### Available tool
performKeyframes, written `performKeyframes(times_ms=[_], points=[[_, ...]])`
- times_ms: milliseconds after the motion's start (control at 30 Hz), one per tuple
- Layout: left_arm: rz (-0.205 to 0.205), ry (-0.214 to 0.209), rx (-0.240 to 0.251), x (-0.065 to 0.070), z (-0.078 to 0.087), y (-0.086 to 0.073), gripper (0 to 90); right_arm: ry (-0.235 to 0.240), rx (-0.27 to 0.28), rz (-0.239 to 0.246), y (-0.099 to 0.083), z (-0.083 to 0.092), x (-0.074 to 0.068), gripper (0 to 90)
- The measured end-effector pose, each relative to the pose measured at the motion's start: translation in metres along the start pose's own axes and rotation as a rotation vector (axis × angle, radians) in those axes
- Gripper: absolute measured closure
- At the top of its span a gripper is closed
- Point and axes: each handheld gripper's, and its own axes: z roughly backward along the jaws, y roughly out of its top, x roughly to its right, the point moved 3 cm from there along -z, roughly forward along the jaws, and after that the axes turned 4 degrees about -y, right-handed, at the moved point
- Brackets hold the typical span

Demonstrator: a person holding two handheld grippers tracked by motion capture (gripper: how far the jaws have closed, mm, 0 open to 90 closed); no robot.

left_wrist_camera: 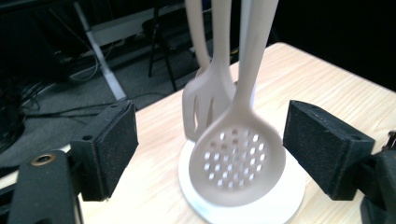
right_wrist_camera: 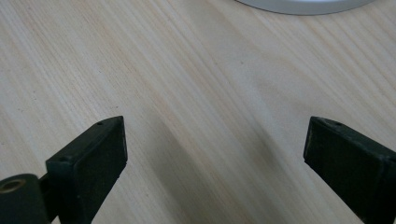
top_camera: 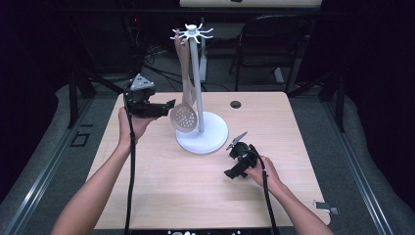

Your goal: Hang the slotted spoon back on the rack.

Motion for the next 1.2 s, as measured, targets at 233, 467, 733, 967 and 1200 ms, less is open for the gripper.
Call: performKeyframes(times_ms=[233,467,733,967,1200], points=[[0.027,0.025,-0.037,-0.007,0.006,-0.032,15.8,-0.003,-0.013,0.013,0.001,0.001,0.000,5.7],[0.046,0.025,-0.112,-0.014,0.011,-0.067,15.4,-0.004,-0.001,0.004,0.000,0.001,0.001,5.6],[0.093,0.030,-0.168,-0.018,0.011,-0.104,15.3,-0.011,-0.013,0.016,0.000,0.002,0.001,5.6],[0.132,0.024,-0.189,-0.023,0.013,-0.122,12.1,-0.010,0.004,-0.001,0.000,0.001,0.000,5.6],[0.149,0.049,-0.210,-0.035,0.012,-0.138,7.1,-0.011,0.033,0.011,0.002,0.006,0.002,4.0]])
